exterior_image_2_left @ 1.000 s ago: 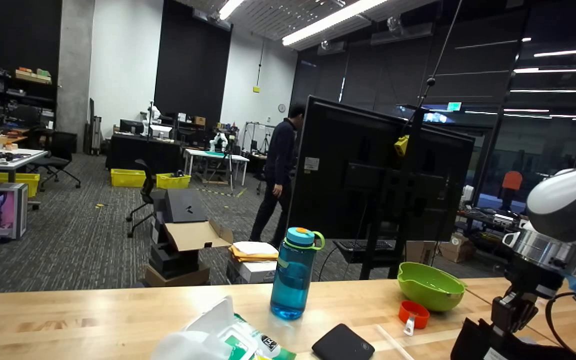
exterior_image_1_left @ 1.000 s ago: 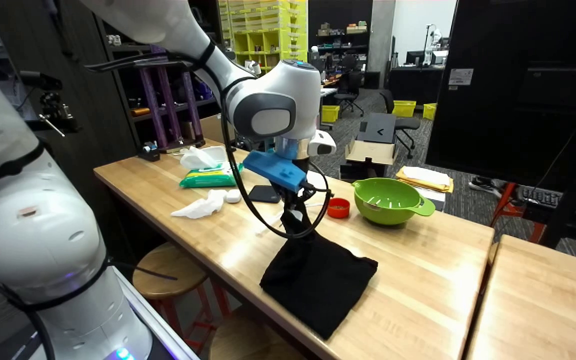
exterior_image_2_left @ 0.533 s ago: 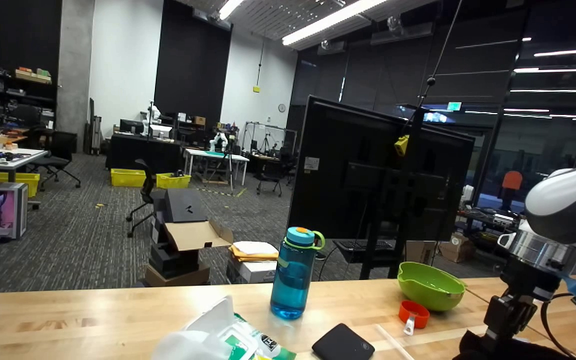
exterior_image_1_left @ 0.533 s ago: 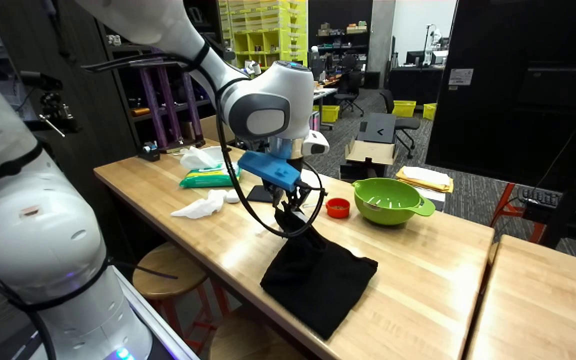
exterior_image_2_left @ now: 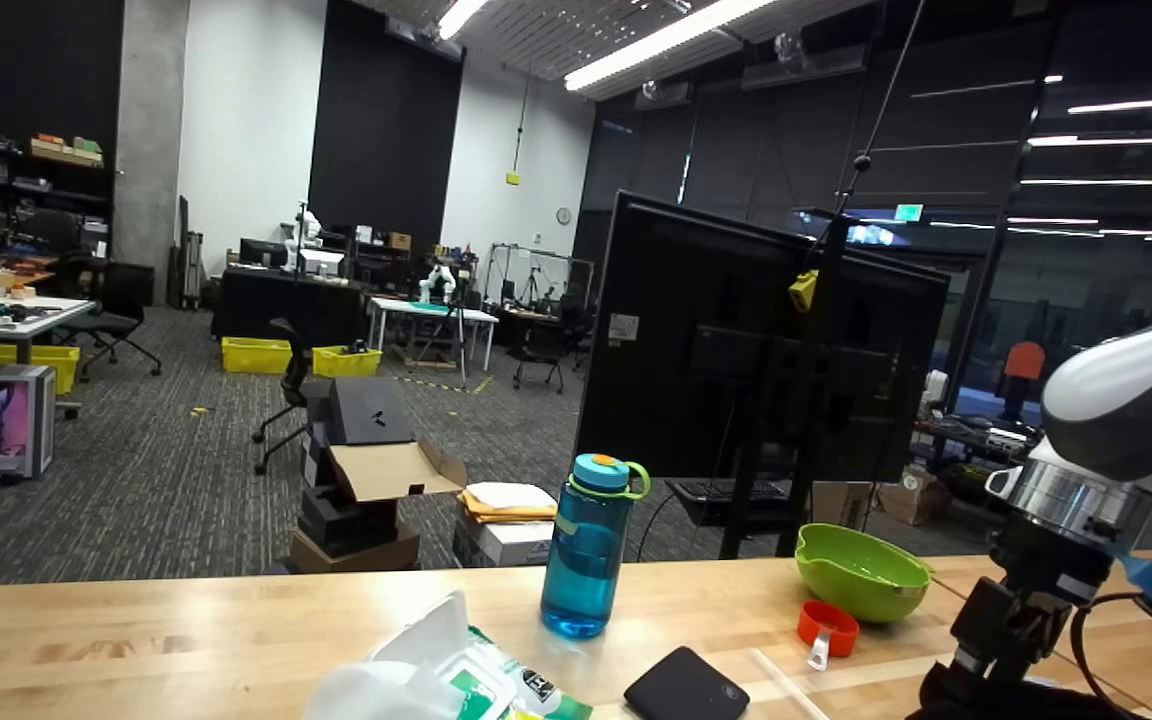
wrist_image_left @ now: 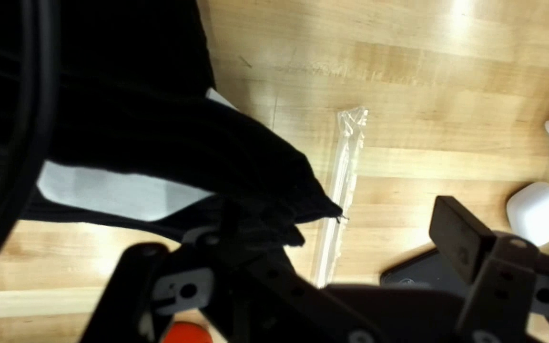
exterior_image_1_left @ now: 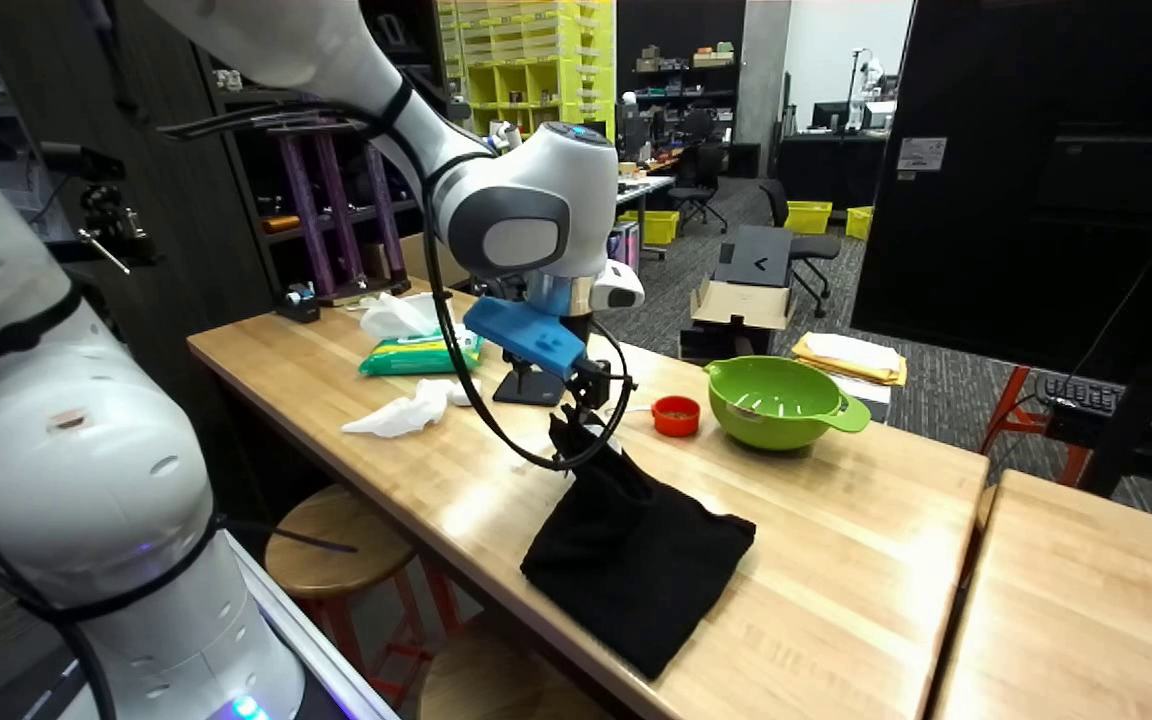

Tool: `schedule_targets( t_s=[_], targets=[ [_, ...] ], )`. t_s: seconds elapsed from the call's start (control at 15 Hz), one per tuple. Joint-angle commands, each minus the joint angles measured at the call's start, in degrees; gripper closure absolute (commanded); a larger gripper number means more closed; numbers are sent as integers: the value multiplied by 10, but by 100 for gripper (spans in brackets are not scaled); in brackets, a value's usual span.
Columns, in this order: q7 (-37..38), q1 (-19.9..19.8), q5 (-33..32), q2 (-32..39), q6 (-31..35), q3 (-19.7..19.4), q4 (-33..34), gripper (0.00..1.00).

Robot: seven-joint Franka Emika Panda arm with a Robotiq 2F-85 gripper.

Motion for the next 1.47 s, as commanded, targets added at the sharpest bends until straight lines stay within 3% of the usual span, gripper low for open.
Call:
schedule_targets(
  t_s=[0.0, 0.73, 1.4],
  targets=[
    [-6, 9, 23, -27, -21, 3, -12, 0],
    [3, 5, 33, -55, -118, 0, -18, 0],
    [-25, -21, -4, -93, -84, -31, 13, 0]
  ],
)
